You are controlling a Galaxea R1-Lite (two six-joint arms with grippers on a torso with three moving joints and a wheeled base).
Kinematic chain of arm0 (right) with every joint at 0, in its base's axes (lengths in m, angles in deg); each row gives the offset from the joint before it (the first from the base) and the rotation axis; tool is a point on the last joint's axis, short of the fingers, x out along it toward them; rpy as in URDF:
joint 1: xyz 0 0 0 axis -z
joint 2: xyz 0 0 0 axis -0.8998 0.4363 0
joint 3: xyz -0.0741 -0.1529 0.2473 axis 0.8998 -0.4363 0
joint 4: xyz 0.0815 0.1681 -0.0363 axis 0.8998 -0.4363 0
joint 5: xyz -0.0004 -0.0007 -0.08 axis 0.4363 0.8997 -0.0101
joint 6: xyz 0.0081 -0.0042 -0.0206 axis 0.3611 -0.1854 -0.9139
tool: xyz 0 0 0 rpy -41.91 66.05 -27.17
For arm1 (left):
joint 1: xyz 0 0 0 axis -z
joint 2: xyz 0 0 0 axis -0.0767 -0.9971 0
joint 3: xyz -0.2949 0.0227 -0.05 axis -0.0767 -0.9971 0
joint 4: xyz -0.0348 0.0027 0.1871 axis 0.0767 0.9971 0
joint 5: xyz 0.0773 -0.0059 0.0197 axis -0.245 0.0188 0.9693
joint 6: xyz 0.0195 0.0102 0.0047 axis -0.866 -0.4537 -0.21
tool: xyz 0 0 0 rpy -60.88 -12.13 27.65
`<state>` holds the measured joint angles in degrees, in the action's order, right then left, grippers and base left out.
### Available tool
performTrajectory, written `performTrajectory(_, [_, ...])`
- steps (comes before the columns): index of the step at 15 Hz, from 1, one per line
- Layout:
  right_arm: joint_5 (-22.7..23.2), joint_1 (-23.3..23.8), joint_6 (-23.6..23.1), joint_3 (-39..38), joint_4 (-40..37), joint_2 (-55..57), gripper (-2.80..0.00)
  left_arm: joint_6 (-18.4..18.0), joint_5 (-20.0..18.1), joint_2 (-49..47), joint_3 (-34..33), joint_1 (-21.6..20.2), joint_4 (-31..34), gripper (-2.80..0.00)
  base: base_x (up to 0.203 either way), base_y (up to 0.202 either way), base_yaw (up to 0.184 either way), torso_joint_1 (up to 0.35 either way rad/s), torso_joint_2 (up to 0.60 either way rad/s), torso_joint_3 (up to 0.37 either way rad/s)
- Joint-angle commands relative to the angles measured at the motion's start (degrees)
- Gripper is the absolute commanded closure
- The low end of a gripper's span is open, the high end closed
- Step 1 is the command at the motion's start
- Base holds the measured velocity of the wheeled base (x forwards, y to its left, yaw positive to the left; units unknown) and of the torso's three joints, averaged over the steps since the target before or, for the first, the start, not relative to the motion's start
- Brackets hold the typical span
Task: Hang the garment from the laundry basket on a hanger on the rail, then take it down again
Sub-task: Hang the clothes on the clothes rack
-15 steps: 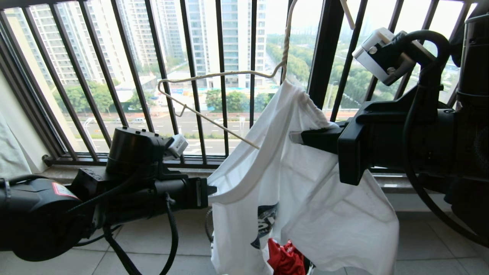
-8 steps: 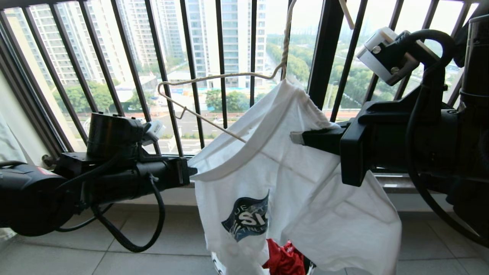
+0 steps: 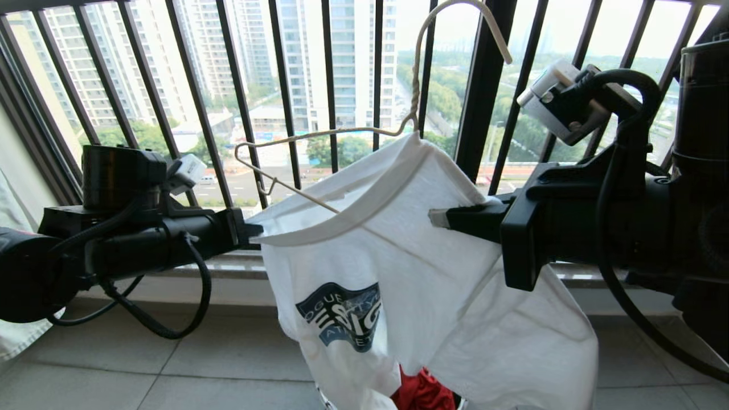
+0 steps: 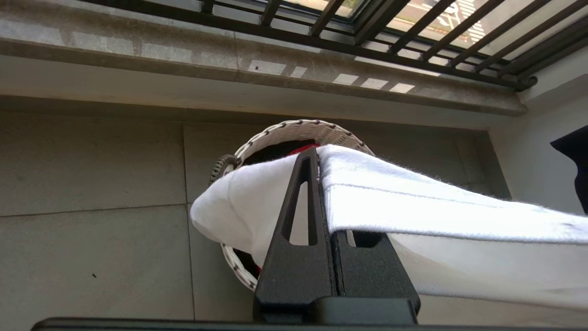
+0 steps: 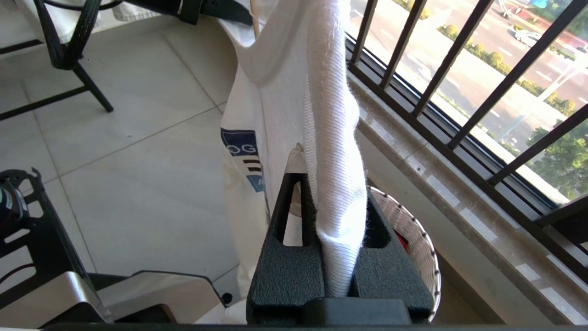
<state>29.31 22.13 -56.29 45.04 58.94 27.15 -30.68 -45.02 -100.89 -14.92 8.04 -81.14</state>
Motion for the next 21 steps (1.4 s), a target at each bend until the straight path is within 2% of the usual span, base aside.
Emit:
performTrajectory(1, [0.2,0.0,-1.3,-0.7,0.1,1.2,0.00,0.2,-2.1,1.8,0.8,-3.2,0.0,0.00,0.000,0.000,0.000,0.000,0.00,0.000])
performTrajectory(5, [0.3,0.1,-1.6,-1.1,1.9,3.9,0.00,0.2,-4.0,4.0,1.5,-5.3,0.3,0.00,0.000,0.000,0.000,0.000,0.00,0.000])
performTrajectory(13, [0.3,0.1,-3.2,-1.9,1.9,6.4,0.00,0.3,-5.3,5.3,3.3,-9.2,0.6,0.00,0.000,0.000,0.000,0.000,0.00,0.000])
performTrajectory(16, [0.3,0.5,-3.5,-1.9,2.0,7.3,0.00,0.4,-5.6,6.4,3.4,-9.2,0.8,0.00,0.000,0.000,0.000,0.000,0.00,0.000])
performTrajectory(18, [0.3,0.6,-4.5,-2.0,1.9,8.2,0.00,0.4,-6.0,7.6,4.0,-8.9,3.1,0.00,0.000,0.000,0.000,0.000,0.00,0.000])
performTrajectory(21, [0.2,0.6,-5.4,-2.2,1.9,9.1,0.00,0.6,-7.5,11.7,5.5,-5.1,9.4,0.00,0.000,0.000,0.000,0.000,0.00,0.000])
